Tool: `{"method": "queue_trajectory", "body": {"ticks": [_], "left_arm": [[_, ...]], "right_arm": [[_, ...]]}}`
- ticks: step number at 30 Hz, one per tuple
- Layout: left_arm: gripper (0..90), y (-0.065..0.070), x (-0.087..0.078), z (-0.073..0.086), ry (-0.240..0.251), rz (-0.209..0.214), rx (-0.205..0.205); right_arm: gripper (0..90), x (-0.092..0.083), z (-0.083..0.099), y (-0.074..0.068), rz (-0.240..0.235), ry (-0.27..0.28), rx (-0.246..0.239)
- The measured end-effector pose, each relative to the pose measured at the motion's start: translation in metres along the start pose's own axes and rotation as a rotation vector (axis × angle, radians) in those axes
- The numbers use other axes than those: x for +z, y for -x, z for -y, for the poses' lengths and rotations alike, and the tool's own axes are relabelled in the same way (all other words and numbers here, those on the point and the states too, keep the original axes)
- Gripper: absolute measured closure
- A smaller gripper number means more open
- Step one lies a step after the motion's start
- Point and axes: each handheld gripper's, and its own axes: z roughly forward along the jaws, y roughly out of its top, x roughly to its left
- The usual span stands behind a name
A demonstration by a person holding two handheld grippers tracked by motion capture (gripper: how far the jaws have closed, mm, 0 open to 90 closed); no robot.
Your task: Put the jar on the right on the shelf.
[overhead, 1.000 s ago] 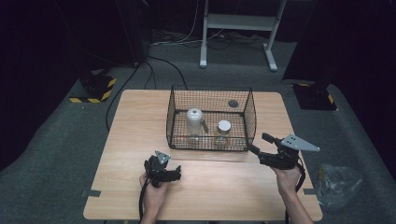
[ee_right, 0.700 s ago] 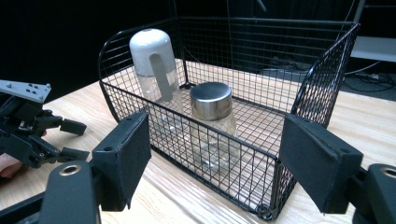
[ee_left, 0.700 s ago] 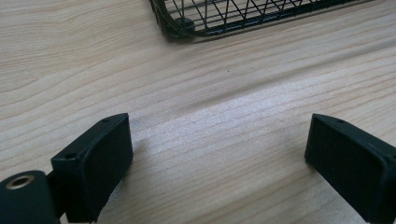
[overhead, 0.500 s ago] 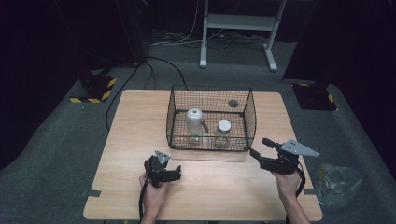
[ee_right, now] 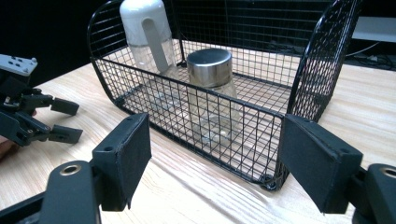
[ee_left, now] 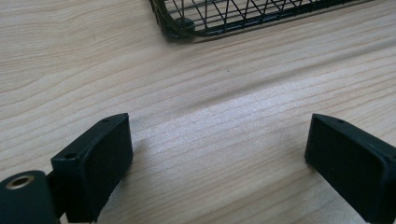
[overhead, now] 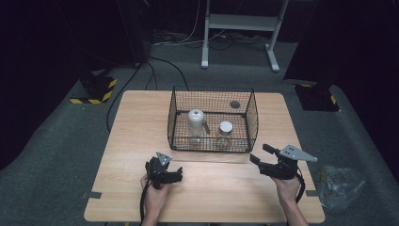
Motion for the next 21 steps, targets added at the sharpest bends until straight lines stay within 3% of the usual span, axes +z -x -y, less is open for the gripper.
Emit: {"method": "queue_trajectory", "body": {"ticks": [21], "left_arm": [[7.7, 0.000, 0.000, 0.000, 0.000, 0.000, 0.000]], "right_arm": [[25.2, 0.011, 0.020, -0.003, 0.023, -0.064, 0.002]]}}
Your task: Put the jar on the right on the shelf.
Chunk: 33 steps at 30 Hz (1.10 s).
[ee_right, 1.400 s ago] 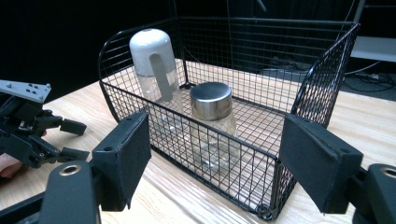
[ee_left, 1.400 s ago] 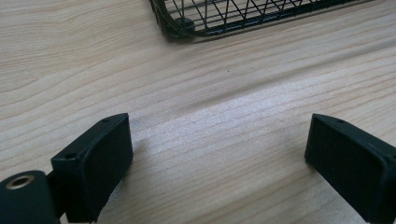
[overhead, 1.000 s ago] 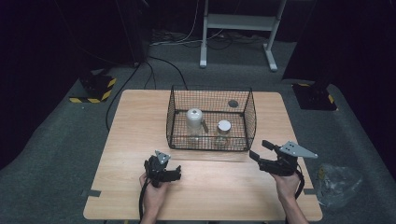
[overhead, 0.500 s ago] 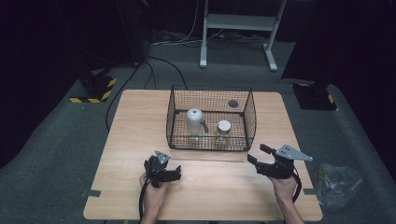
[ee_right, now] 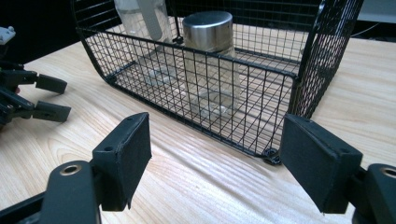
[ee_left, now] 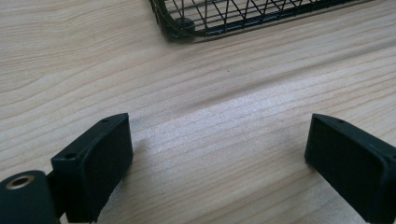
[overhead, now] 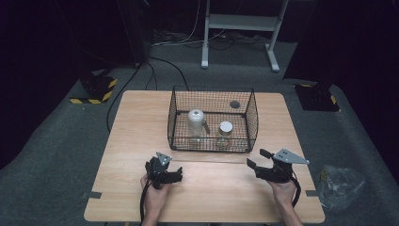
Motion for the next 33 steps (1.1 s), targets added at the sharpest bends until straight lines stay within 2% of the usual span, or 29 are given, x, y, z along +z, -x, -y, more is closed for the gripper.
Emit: {"method": "queue_trajectory", "body": {"ticks": [8, 19, 33], "left_arm": [[7.7, 0.000, 0.000, 0.000, 0.000, 0.000, 0.000], [7.7, 0.000, 0.000, 0.000, 0.000, 0.000, 0.000], [7.7, 0.000, 0.000, 0.000, 0.000, 0.000, 0.000]], "right_arm": [[25.2, 0.006, 0.007, -0.002, 0.020, -0.037, -0.012], [25.2, 0.017, 0.017, -0.002, 0.059, -0.108, -0.003], [24.7, 0.027, 0.023, -0.004, 0.105, -0.187, -0.028]]}}
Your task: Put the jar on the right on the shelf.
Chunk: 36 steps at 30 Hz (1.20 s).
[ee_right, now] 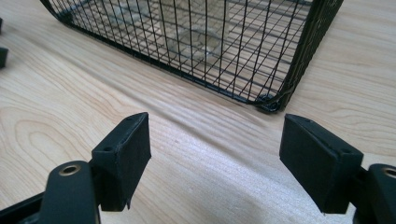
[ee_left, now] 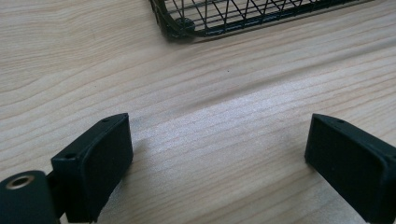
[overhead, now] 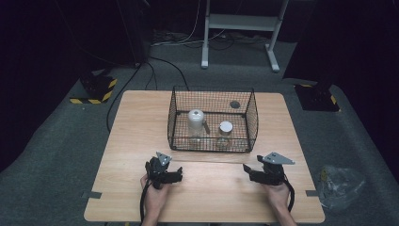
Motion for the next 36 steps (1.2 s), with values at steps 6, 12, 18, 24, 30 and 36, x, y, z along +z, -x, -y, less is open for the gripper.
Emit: {"method": "queue_trajectory", "body": {"ticks": [6, 12, 18, 24, 30, 36], "left_arm": [[7.7, 0.000, 0.000, 0.000, 0.000, 0.000, 0.000], [7.7, 0.000, 0.000, 0.000, 0.000, 0.000, 0.000], [7.8, 0.000, 0.000, 0.000, 0.000, 0.000, 0.000], [7.7, 0.000, 0.000, 0.000, 0.000, 0.000, 0.000], [7.7, 0.000, 0.000, 0.000, 0.000, 0.000, 0.000], [7.7, 0.000, 0.000, 0.000, 0.000, -0.001, 0.000]], "right_arm": [[24.3, 0.007, 0.003, -0.003, 0.030, -0.039, -0.030], [24.1, 0.013, 0.006, -0.002, 0.045, -0.063, -0.022], [23.3, 0.018, 0.008, -0.002, 0.051, -0.081, -0.020], [22.5, 0.024, 0.012, -0.004, 0.066, -0.105, -0.025], [18.0, 0.027, 0.012, -0.003, 0.061, -0.137, -0.019], [13.1, 0.030, 0.011, -0.002, 0.057, -0.150, -0.015]]}}
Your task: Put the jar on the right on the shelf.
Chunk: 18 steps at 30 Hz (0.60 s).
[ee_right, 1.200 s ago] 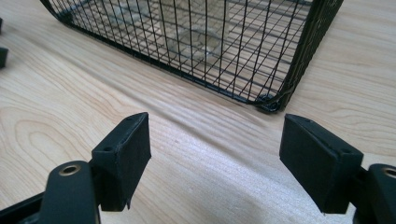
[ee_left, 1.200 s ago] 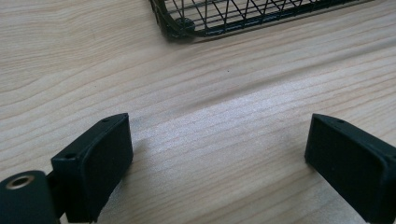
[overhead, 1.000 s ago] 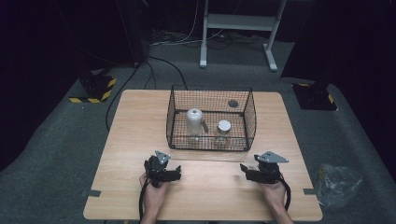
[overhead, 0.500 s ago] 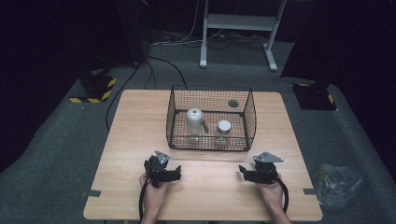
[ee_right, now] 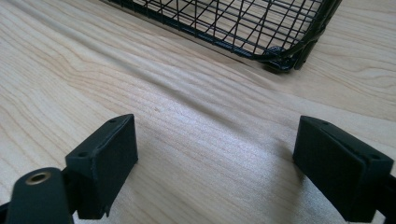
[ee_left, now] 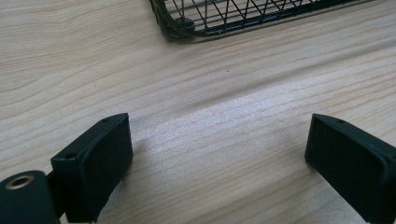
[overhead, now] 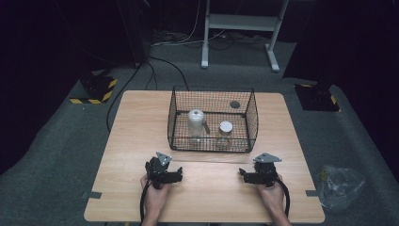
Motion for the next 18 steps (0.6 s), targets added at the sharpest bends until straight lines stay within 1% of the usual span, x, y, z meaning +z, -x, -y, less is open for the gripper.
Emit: {"method": "queue_trajectory", "body": {"ticks": [4, 14, 16, 18], "left_arm": [[7.7, 0.0000, 0.0000, 0.0000, 0.000, 0.000, 0.000], [7.7, 0.0000, 0.0000, 0.0000, 0.000, 0.000, 0.000], [6.2, 0.0004, 0.0005, -0.0003, -0.006, 0.009, 0.013], [5.5, 0.0005, 0.0005, -0.0003, -0.006, 0.011, 0.014]], "right_arm": [[10.6, 0.0009, -0.0007, 0.0004, 0.006, -0.006, 0.005], [10.5, 0.0010, -0.0007, 0.0004, 0.006, -0.006, 0.005], [10.5, 0.0010, -0.0007, 0.0004, 0.006, -0.006, 0.005], [10.5, 0.0010, -0.0007, 0.0004, 0.006, -0.006, 0.005]]}}
